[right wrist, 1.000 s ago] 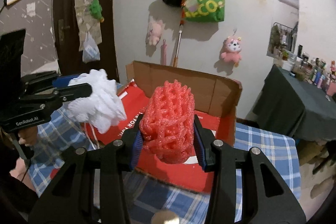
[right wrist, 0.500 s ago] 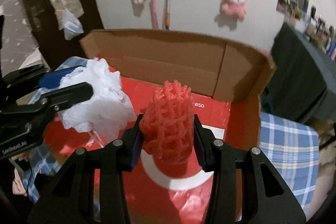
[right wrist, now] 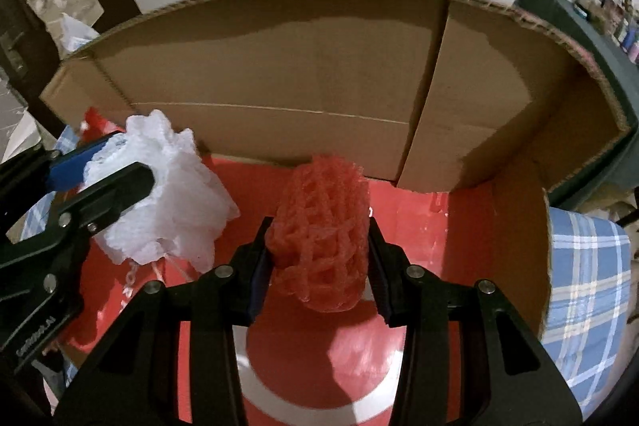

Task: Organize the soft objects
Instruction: 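Carry the bath puff and sponge into the red box and open both tools, then lift both tools out of the box and return toward the table items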

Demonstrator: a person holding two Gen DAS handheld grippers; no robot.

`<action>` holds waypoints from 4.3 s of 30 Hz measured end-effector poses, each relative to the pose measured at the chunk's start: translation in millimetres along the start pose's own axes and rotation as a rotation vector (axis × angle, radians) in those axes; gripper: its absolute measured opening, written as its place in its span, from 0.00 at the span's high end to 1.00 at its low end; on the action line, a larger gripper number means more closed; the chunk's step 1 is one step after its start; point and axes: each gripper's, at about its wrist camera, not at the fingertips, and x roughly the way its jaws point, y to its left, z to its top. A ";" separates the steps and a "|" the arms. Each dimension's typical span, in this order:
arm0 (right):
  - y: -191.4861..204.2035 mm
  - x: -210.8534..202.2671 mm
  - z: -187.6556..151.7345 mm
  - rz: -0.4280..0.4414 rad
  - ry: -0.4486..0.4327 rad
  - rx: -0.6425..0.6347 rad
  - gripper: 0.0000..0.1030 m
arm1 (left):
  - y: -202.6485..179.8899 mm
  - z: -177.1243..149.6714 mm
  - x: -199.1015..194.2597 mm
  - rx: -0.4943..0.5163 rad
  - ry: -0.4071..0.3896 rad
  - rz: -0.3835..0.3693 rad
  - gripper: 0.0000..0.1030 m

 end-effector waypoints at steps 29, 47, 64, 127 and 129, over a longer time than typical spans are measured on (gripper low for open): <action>3.6 14.9 7.5 -0.028 0.035 0.007 0.49 | 9.9 -4.4 23.5 -0.042 0.046 0.050 0.31; -4.7 7.5 9.8 -0.062 0.008 0.022 0.34 | 23.5 -6.0 16.2 -0.082 0.022 0.121 0.03; 11.1 -86.2 -14.8 -0.079 -0.164 0.001 0.29 | 16.9 -2.8 -57.5 -0.122 -0.101 0.141 0.00; 102.3 -242.7 -468.9 -0.316 -0.935 0.021 0.00 | -148.5 -320.1 -315.5 -0.155 -0.707 0.213 0.00; 99.2 -228.7 -469.1 -0.306 -0.888 0.030 0.00 | -145.7 -324.4 -306.0 -0.167 -0.670 0.202 0.00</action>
